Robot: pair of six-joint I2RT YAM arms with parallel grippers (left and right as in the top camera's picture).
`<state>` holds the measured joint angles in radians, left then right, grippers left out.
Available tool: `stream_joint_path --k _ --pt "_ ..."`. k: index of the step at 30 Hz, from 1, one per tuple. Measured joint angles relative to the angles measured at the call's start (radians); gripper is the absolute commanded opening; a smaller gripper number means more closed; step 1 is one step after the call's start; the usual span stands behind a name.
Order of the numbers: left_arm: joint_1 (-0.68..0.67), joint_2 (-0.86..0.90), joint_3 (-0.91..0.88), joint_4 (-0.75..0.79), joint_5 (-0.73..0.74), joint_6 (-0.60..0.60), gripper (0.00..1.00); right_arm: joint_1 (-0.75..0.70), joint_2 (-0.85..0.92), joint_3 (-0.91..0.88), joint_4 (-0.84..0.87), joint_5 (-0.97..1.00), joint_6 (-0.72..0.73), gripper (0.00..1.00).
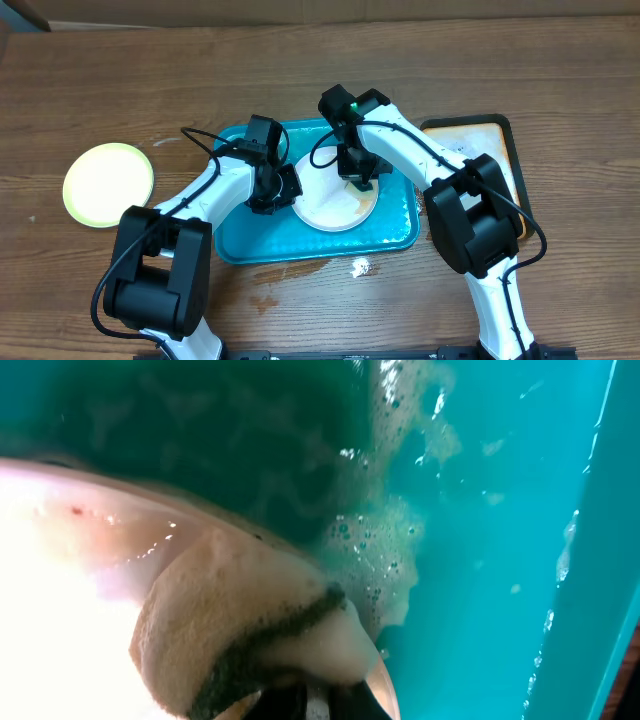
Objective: Clean dirty plates on tray and stack at the side
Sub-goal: 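Scrub the white plate with the sponge while the left gripper holds it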
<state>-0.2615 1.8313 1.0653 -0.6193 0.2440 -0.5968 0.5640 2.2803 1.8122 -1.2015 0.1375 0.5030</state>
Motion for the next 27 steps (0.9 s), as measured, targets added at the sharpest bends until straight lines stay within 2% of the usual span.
stream_joint_path --k 8,21,27 --pt "0.006 0.000 0.002 -0.014 -0.003 -0.001 0.04 -0.003 0.001 0.013 0.043 -0.031 0.019 0.04" --pt "0.029 0.000 0.005 -0.031 -0.024 -0.008 0.04 -0.037 0.036 0.149 0.063 -0.187 -0.005 0.04" --pt "0.031 0.000 0.005 -0.036 -0.032 -0.007 0.04 -0.044 0.037 0.244 0.004 -0.181 -0.044 0.04"
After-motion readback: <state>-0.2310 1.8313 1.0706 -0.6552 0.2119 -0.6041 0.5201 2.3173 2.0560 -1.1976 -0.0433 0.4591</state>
